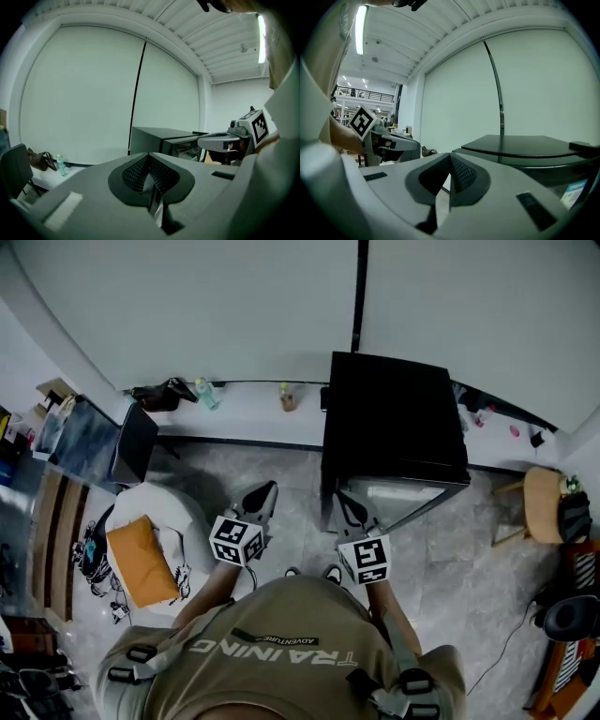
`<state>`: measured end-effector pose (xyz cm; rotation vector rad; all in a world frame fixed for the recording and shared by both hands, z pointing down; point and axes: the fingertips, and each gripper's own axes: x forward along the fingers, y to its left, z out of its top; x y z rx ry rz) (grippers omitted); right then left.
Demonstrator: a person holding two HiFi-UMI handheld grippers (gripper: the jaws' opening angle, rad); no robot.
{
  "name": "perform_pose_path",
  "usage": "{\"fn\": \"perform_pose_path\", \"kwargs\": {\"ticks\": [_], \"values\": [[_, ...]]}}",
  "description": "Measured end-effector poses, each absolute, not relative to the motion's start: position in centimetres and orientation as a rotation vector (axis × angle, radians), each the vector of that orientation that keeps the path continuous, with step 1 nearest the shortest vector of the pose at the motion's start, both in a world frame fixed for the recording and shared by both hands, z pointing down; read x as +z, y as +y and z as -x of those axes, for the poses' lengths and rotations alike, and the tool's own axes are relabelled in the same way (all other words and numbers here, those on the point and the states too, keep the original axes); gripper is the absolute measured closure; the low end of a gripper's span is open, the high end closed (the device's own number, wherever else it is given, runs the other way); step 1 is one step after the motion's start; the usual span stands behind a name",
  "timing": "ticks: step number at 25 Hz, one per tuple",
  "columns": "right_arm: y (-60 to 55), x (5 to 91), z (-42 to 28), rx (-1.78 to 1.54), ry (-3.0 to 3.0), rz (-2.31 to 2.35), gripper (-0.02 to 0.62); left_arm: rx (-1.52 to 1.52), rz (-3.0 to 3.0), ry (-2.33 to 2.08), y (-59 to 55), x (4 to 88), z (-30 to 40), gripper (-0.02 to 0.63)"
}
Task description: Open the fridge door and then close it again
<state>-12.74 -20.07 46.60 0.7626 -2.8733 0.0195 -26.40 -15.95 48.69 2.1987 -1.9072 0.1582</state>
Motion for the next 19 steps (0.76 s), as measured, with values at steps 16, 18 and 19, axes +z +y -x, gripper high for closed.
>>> {"fn": "perform_pose_path", "kwargs": {"ticks": [16, 18, 19], "values": [[-19.3, 47.6, 12.3, 0.036, -2.856, -0.699, 0.598, 0.145, -2.139, -1.917, -14.8, 49.9, 26.3, 0.606], [-19.0, 47.7, 12.2, 0.04, -2.858, -0.7, 0.598, 0.148, -2.132, -1.915, -14.5, 49.9, 26.4, 0.606], [-18.8, 47.7, 12.2, 0.043, -2.858, -0.699, 0.6, 0.15, -2.129, -1.913, -14.4, 50.0, 26.5, 0.606]]}}
